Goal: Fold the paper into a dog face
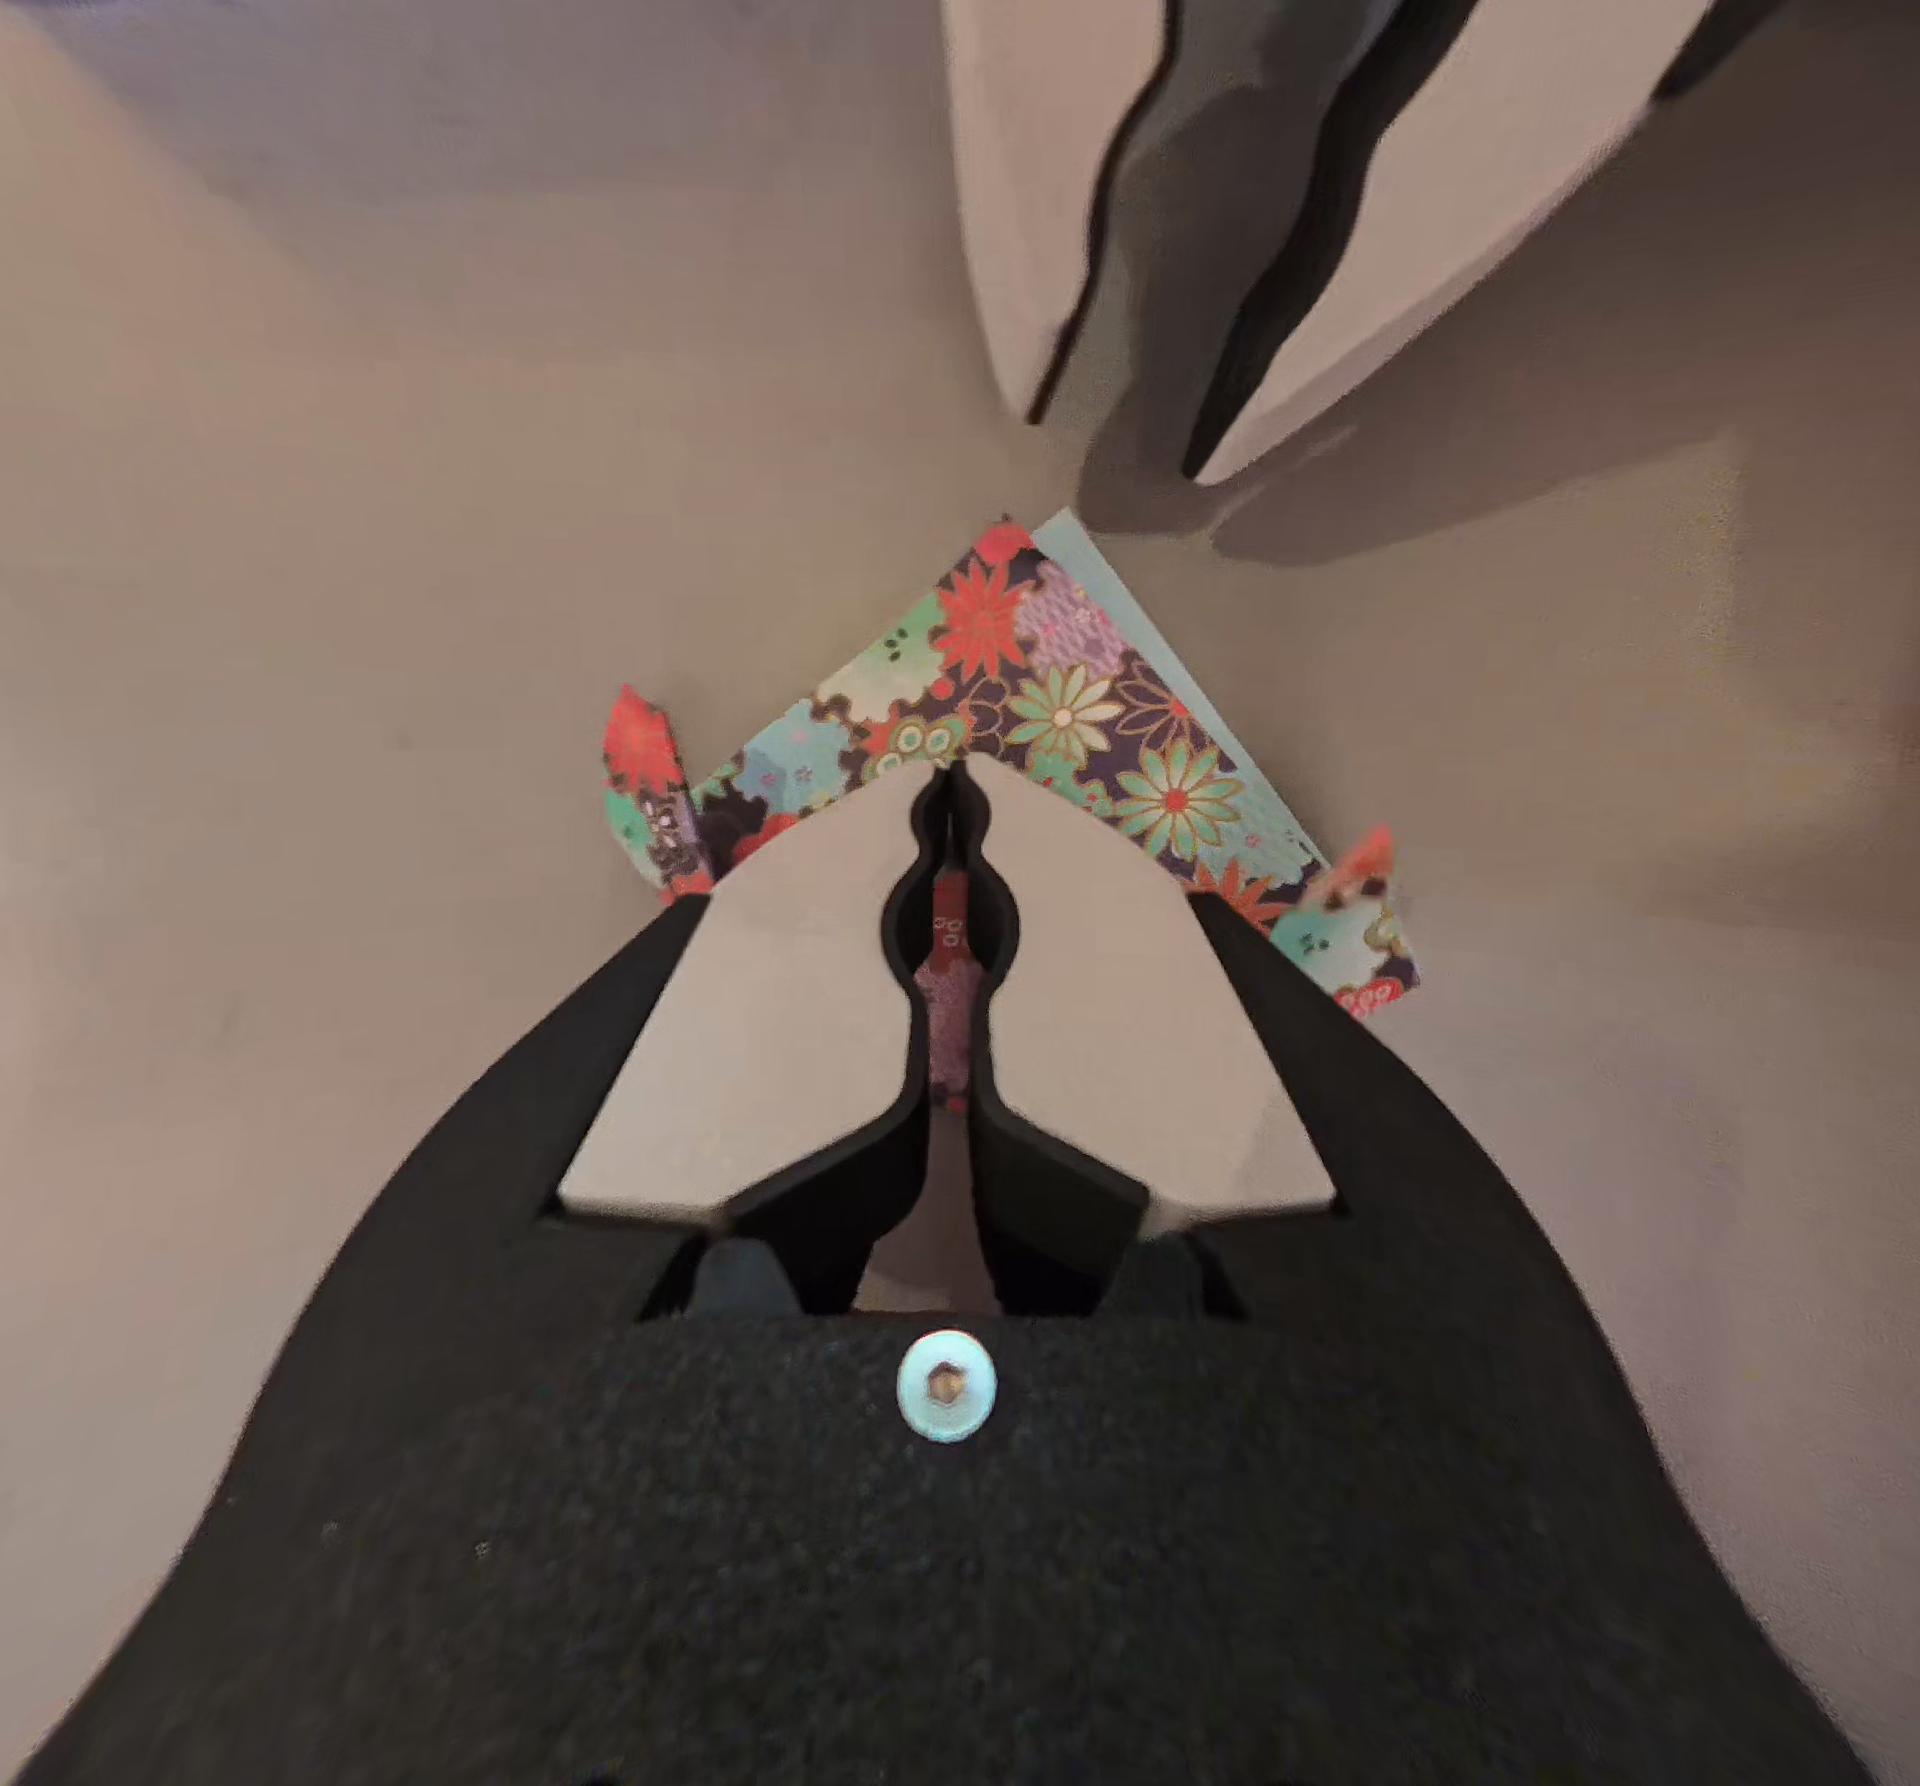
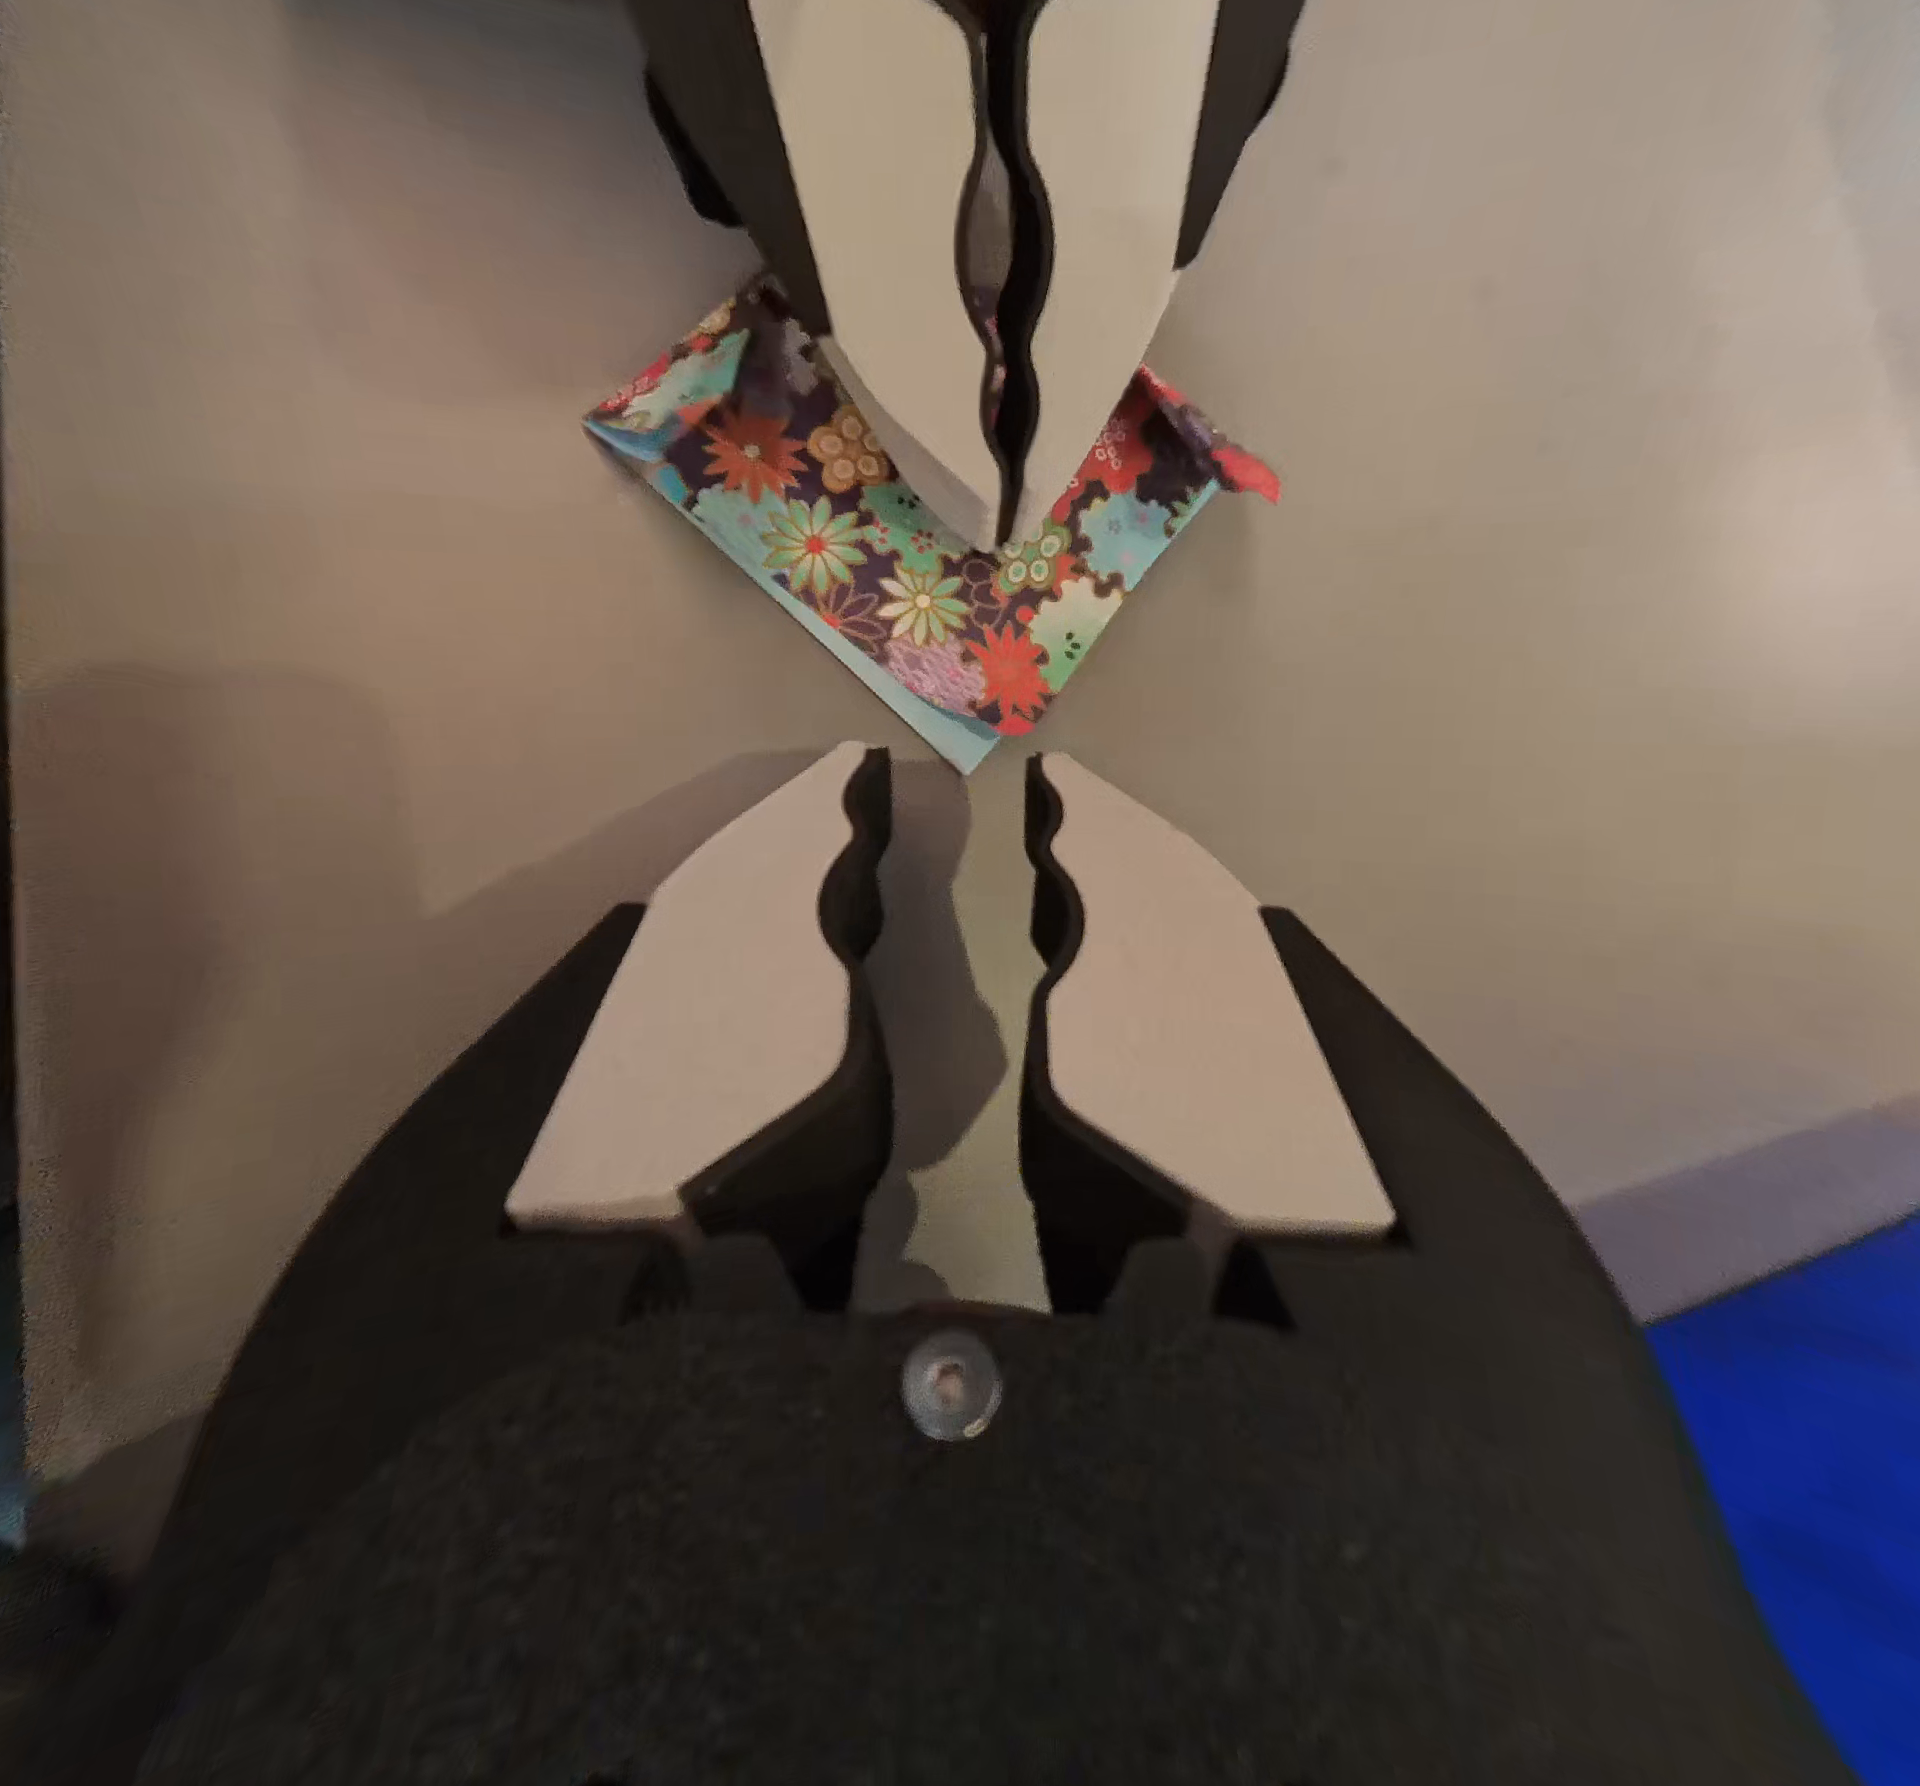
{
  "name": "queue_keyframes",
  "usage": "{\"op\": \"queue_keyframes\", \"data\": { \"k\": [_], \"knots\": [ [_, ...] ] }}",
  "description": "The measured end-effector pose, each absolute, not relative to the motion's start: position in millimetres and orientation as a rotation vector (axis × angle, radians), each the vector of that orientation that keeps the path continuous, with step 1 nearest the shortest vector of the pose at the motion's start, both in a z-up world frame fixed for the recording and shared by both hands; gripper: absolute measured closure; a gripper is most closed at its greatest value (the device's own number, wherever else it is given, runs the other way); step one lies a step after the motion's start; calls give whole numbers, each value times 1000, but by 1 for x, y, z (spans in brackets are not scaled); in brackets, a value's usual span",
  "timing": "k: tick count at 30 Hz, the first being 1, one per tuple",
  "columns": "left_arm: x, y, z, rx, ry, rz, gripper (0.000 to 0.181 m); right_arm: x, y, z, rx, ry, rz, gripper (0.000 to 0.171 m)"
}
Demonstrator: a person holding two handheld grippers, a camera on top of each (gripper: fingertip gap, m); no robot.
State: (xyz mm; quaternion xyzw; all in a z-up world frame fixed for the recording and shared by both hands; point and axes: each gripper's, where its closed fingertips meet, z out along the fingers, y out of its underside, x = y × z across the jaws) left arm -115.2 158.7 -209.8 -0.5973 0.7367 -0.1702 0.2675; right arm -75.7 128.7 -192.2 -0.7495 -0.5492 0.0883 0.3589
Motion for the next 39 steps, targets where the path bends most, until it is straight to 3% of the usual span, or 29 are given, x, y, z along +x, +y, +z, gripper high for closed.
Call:
{"op": "queue_keyframes", "data": {
  "k": [1, 7, 11, 19, 25, 39],
  "knots": [
    [-115, 158, -210, -1621, 1986, -481, 181, -75, 128, -195, -1959, -1426, 284, 142],
    [-116, 158, -210, -1654, 1935, -565, 181, -71, 123, -204, -2223, -1318, 610, 158],
    [-115, 158, -210, -1667, 1901, -609, 181, -71, 131, -211, -2189, -1321, 469, 171],
    [-124, 173, -186, -1648, 1786, -635, 181, -72, 137, -212, -2158, -1330, 410, 171],
    [-128, 167, -210, -1653, 1896, -586, 181, -77, 141, -211, -2143, -1335, 442, 171],
    [-125, 165, -210, -1667, 1862, -595, 181, -103, 149, -210, -2054, -1330, 507, 171]
  ]
}}
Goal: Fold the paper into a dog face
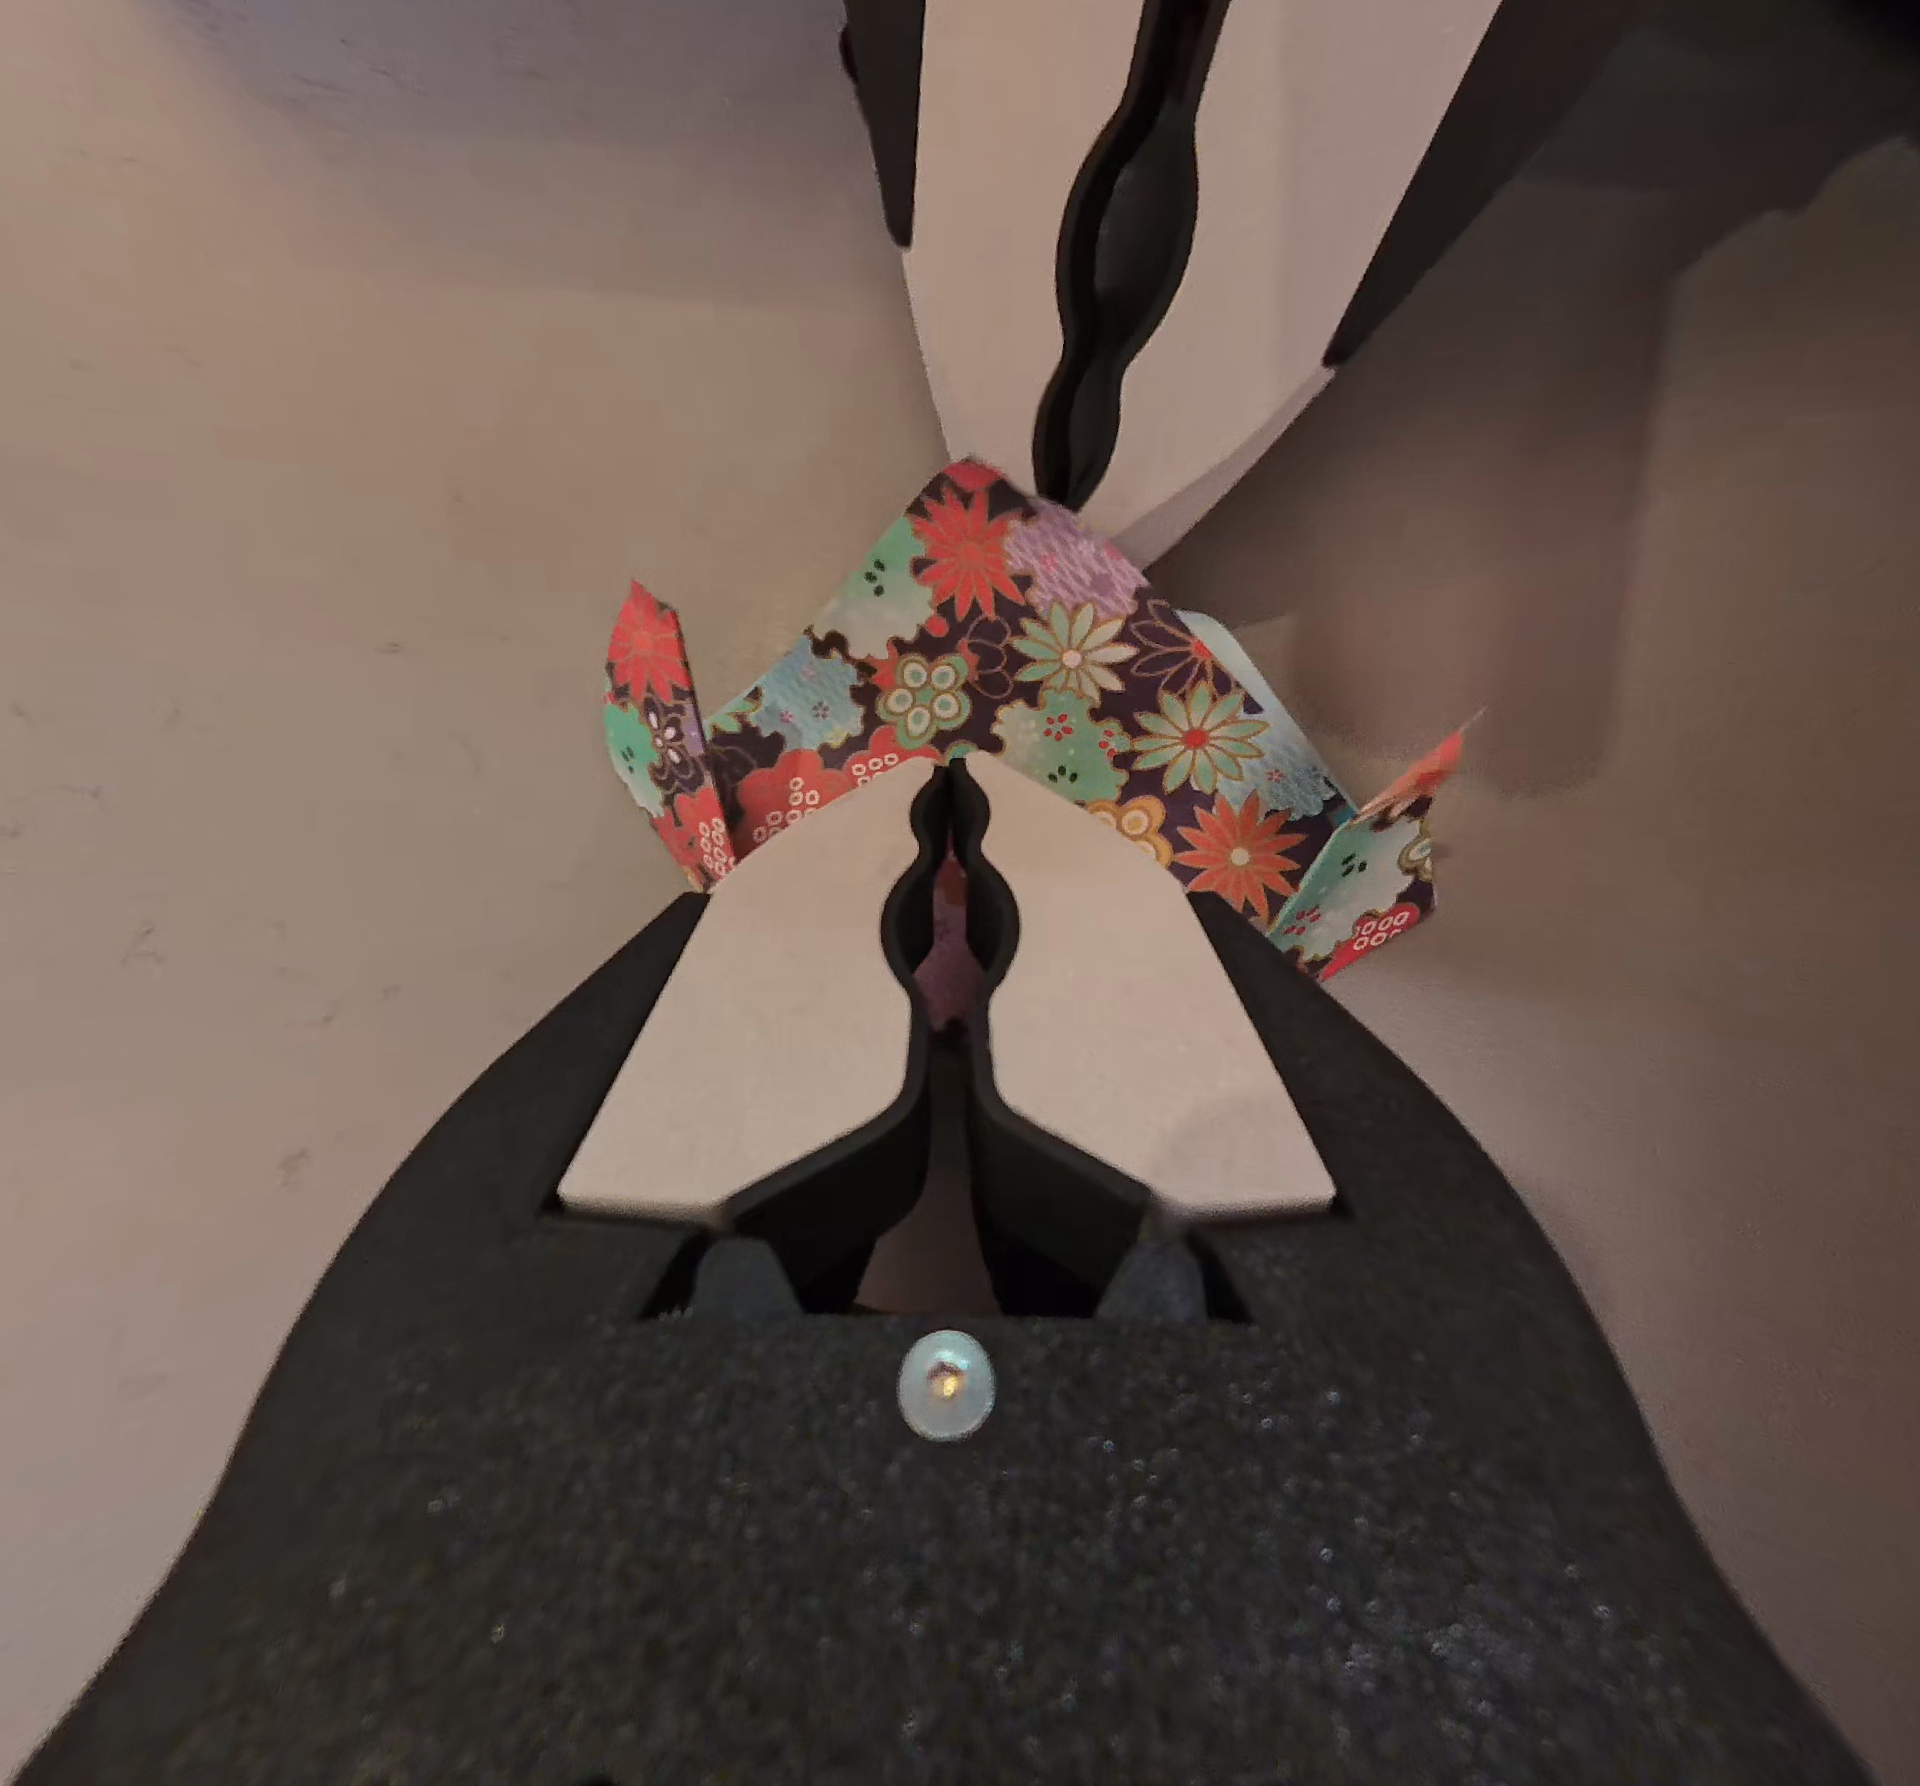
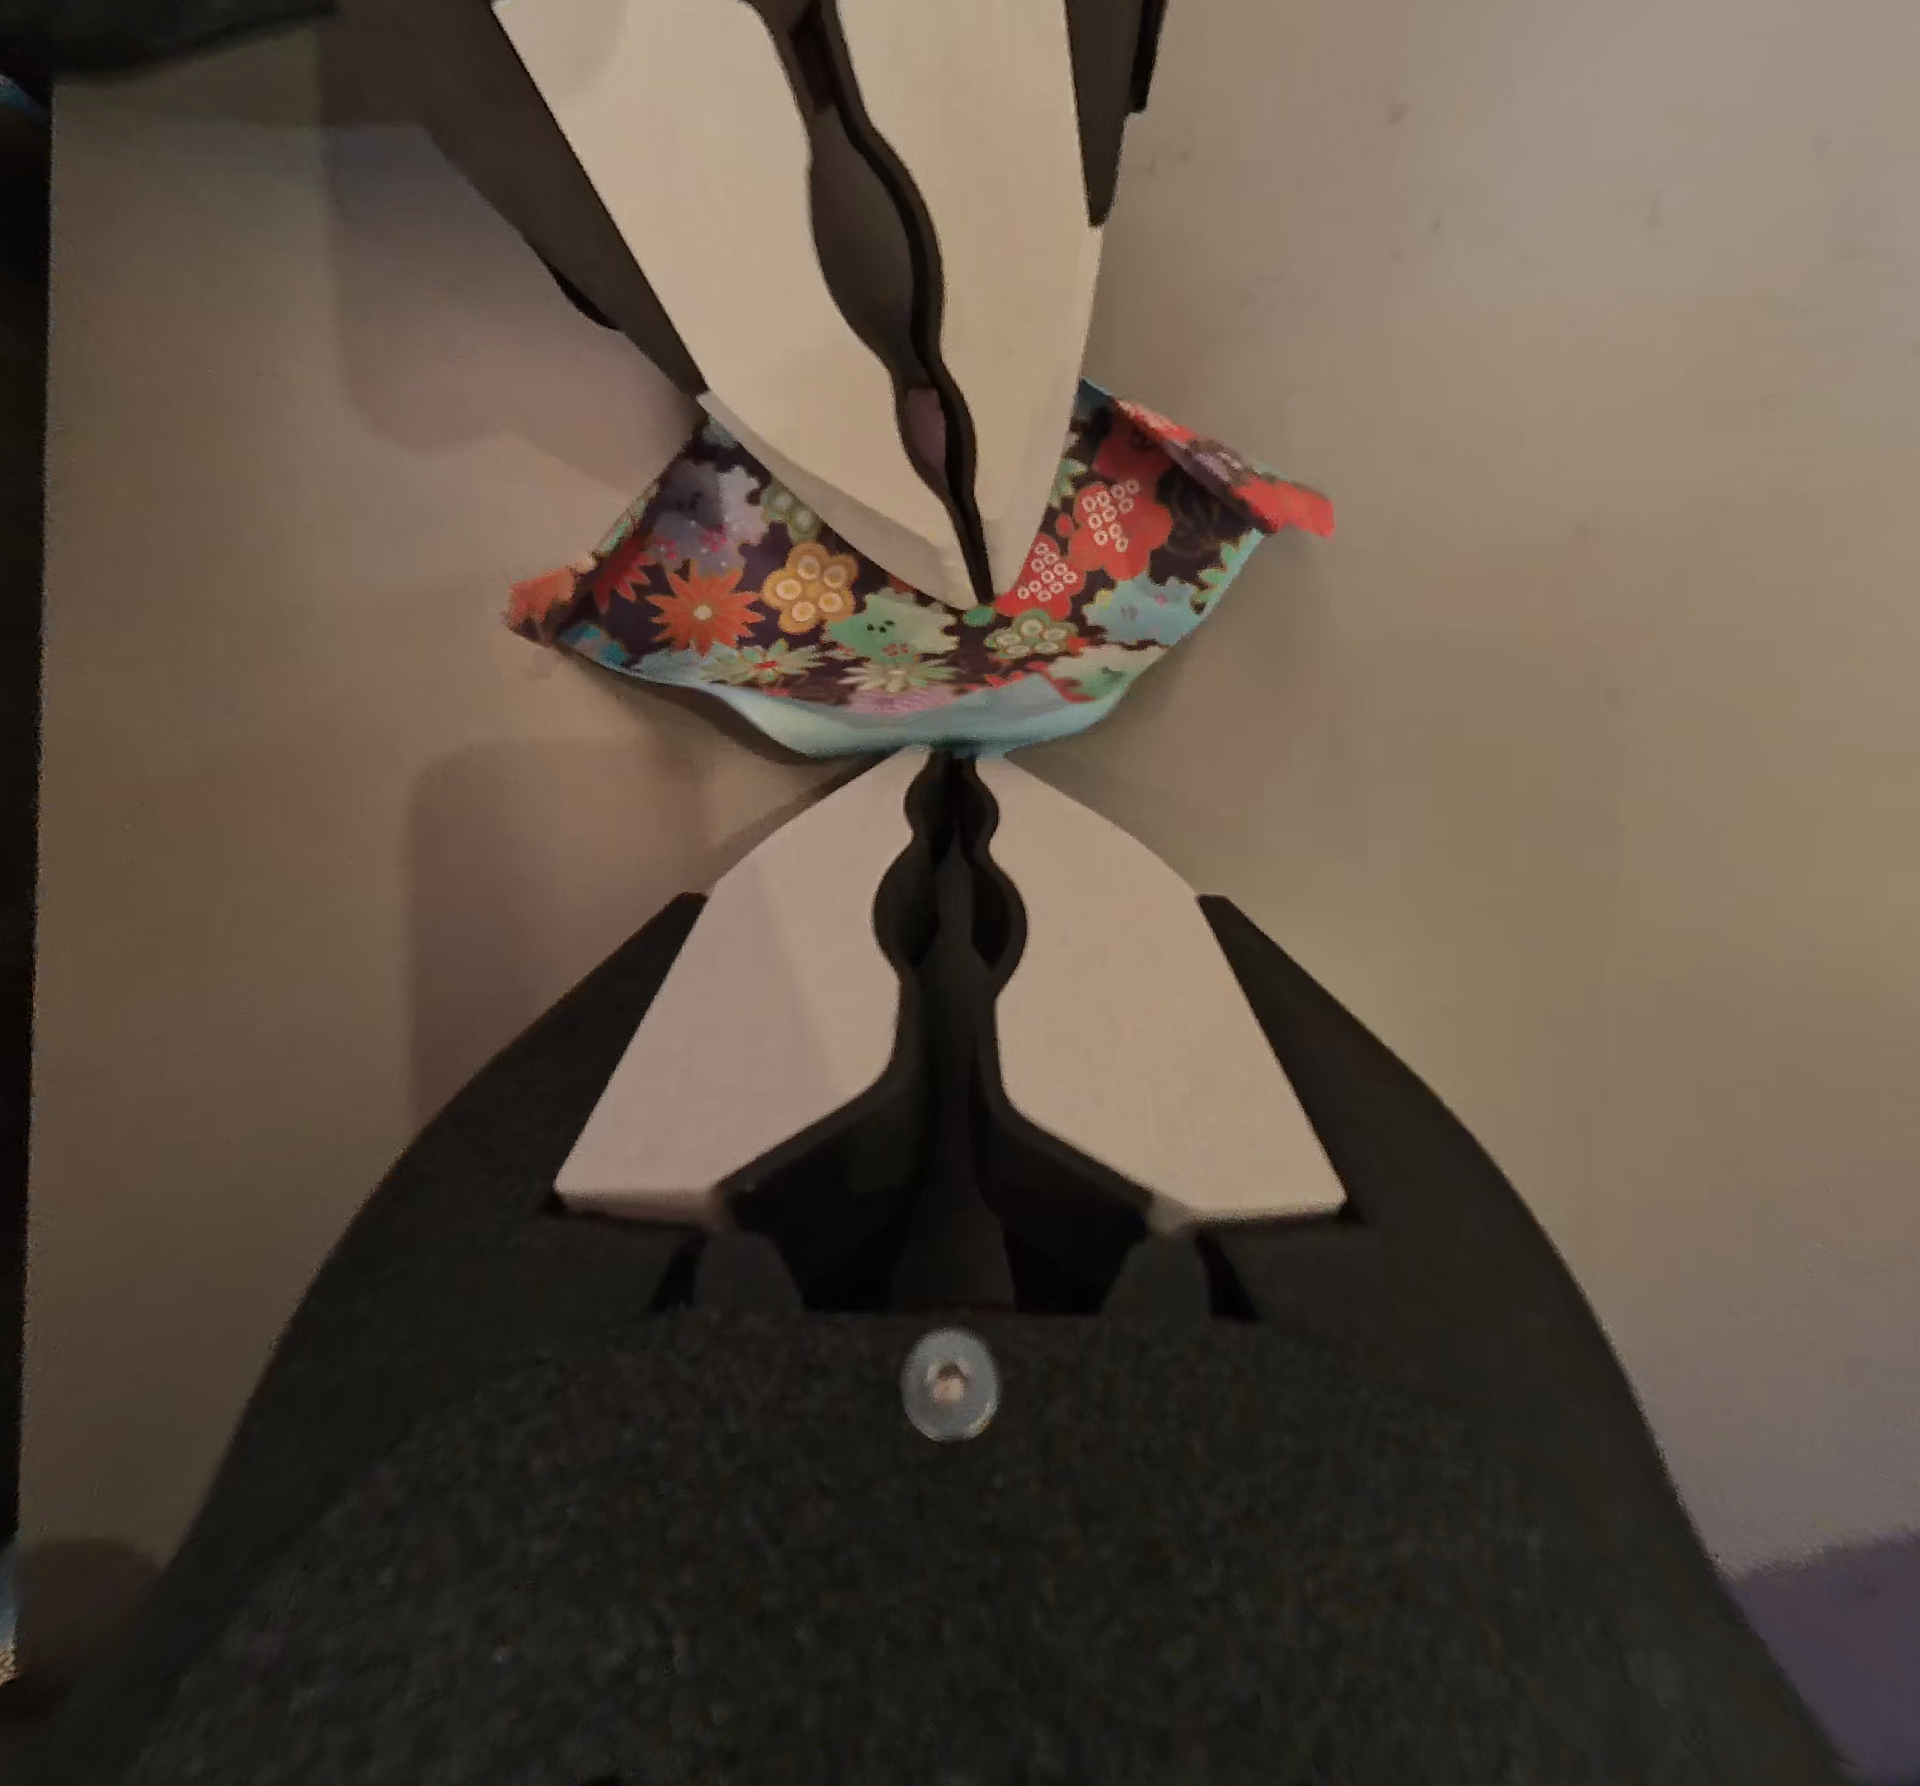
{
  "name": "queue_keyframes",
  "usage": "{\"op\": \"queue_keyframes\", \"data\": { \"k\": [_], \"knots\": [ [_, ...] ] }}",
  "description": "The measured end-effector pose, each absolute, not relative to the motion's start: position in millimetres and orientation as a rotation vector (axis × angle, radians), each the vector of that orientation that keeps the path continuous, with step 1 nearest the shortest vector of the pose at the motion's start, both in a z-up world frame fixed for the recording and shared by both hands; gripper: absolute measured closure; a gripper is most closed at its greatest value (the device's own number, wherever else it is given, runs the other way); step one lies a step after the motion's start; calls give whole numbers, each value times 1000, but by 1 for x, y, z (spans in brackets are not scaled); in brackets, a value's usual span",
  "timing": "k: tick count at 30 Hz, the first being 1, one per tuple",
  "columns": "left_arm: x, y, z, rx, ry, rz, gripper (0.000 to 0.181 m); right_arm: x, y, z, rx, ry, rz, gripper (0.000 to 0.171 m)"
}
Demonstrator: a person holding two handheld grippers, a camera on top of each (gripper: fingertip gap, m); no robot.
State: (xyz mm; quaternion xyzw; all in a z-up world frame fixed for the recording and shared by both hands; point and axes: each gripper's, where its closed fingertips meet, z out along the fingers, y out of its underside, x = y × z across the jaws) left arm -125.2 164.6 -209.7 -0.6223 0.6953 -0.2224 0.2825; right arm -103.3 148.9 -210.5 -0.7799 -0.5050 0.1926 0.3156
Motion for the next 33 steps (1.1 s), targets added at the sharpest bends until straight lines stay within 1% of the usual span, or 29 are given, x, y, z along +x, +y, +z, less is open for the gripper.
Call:
{"op": "queue_keyframes", "data": {
  "k": [2, 5, 9, 12, 15, 23, 28, 33],
  "knots": [
    [-125, 165, -210, -1668, 1862, -597, 181, -110, 144, -209, -2018, -1377, 531, 157],
    [-125, 164, -210, -1673, 1859, -610, 181, -115, 140, -210, -1960, -1446, 485, 145],
    [-125, 164, -210, -1676, 1858, -618, 181, -110, 150, -207, -1927, -1418, 359, 144],
    [-125, 164, -210, -1672, 1860, -608, 181, -105, 160, -204, -1918, -1361, 281, 138],
    [-125, 164, -210, -1671, 1861, -606, 181, -98, 170, -197, -1903, -1297, 222, 136],
    [-125, 163, -210, -1658, 1877, -626, 181, -98, 166, -186, -1847, -1263, 312, 142],
    [-125, 161, -210, -1667, 1878, -673, 181, -105, 161, -183, -1824, -1297, 453, 165],
    [-125, 161, -210, -1660, 1881, -655, 181, -116, 159, -184, -1812, -1339, 492, 165]
  ]
}}
